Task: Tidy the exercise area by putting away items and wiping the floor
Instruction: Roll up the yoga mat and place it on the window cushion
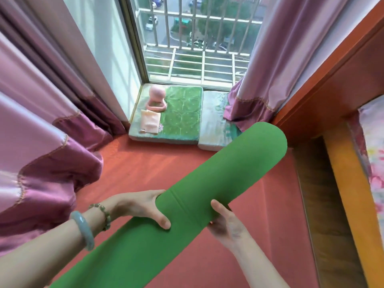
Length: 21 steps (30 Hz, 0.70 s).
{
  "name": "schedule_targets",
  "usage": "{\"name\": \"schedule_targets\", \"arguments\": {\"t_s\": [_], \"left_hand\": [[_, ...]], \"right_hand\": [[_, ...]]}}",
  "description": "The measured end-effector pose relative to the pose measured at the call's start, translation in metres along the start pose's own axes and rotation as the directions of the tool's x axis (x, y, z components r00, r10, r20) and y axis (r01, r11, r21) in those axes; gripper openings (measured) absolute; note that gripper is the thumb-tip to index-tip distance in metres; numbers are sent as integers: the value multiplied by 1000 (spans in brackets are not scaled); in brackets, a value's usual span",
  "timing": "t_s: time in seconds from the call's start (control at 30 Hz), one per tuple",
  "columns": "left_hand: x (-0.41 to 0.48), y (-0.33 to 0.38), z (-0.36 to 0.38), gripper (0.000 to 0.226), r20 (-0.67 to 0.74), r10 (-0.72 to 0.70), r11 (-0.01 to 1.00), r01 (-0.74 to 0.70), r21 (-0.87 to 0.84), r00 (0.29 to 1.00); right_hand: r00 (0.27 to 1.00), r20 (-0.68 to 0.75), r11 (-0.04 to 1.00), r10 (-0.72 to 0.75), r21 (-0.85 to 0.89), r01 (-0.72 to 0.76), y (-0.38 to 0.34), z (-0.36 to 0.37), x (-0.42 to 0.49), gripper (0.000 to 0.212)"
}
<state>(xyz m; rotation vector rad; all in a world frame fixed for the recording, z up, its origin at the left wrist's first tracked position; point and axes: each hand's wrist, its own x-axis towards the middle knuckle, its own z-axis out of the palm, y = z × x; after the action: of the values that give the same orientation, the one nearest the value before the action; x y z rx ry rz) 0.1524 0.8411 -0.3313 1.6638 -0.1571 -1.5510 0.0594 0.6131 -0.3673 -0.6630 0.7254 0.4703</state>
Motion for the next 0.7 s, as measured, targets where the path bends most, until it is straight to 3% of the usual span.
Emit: {"name": "schedule_targets", "arguments": {"t_s": [0.23,0.37,0.43,0.7], "left_hand": [[6,5,-56,85,-168,-6,1000,8,10,986],[16,13,-95,106,-200,-23,989,52,140,980],[21,17,-115,114,-222,-13,991,42,127,975],[55,39,-195,122,-275,15,990,25,141,961]], "right_hand": [[991,-127,993,-33,-119,18,-34,48,52,120],[977,-206,986,-46,-169,11,-50,77,93,92],[967,-250,982,-49,-191,1,-59,93,114,79],[952,-303,967,-32,-250,-47,-110,137,196,59]]}}
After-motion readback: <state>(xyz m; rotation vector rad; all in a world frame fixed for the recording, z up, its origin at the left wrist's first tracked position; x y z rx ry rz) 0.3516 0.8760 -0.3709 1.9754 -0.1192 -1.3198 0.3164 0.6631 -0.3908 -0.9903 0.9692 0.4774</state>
